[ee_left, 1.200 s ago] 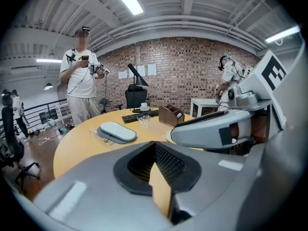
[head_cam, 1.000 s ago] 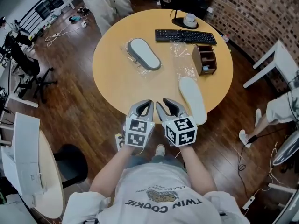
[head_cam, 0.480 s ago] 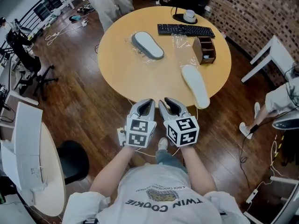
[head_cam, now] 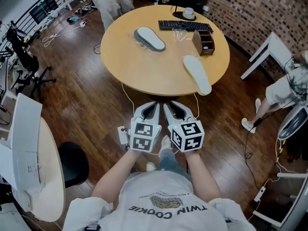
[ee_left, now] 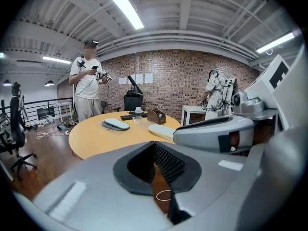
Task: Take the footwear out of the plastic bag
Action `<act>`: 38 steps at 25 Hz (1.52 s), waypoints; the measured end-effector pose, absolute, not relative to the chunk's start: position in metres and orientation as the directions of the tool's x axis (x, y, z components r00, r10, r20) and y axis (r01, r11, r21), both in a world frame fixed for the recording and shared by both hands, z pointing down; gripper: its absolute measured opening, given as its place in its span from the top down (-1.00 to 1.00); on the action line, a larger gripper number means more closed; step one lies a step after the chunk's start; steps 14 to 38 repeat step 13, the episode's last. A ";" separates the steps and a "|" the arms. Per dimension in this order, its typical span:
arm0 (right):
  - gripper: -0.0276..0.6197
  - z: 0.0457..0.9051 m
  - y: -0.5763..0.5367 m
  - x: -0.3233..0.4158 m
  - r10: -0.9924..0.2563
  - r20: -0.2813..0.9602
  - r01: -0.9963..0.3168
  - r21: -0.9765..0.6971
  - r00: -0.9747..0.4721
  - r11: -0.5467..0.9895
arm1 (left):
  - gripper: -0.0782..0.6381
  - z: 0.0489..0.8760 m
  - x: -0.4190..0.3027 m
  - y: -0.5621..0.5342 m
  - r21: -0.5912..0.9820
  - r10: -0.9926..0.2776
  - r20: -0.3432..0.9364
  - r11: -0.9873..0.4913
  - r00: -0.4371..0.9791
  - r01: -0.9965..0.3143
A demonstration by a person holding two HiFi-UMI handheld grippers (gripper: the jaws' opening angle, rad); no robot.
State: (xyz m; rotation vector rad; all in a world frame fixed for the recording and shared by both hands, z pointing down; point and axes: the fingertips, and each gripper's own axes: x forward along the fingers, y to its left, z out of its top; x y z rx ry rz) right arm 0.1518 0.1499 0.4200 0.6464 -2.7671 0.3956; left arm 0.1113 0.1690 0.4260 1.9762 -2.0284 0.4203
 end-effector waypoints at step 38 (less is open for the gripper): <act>0.82 0.422 0.209 0.179 -0.429 0.323 -0.499 -0.176 -0.844 0.849 | 0.76 0.423 0.137 0.225 -0.018 -0.929 0.369 -0.012 0.004 -1.000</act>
